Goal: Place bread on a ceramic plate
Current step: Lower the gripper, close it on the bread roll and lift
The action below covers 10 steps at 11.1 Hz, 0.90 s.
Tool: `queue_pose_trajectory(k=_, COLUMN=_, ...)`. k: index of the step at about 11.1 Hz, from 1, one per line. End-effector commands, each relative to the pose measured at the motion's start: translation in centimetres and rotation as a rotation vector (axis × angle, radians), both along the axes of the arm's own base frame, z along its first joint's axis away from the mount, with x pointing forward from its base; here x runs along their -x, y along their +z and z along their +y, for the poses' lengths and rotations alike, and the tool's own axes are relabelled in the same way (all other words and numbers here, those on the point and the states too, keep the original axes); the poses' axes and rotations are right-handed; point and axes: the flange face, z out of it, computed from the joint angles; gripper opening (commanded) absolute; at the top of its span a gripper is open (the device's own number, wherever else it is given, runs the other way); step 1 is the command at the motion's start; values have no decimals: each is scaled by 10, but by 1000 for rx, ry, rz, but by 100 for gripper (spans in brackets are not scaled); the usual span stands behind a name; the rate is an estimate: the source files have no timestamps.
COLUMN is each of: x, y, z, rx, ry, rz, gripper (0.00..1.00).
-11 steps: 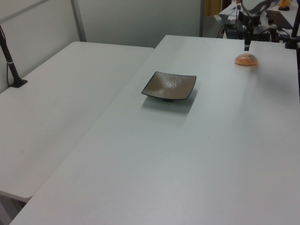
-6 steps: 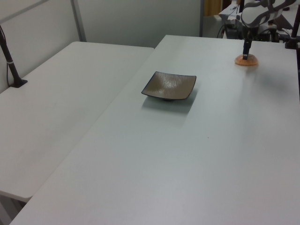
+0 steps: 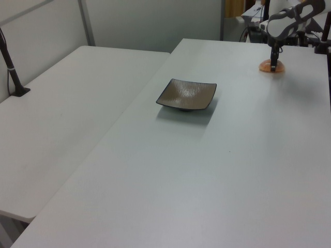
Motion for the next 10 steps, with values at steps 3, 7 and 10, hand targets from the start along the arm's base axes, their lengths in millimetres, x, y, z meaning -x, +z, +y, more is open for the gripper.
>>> queue_pose_trajectory(k=3, x=3, y=-11, z=-2, rx=16, ry=27, rz=10, gripper=75)
queue_pose_trajectory(k=7, x=3, y=-6, z=0, rx=13, ry=26, rz=12, gripper=21)
queue_pose_trajectory(k=10, x=2, y=29, z=18, rx=-25, ry=18, rz=25, gripper=17)
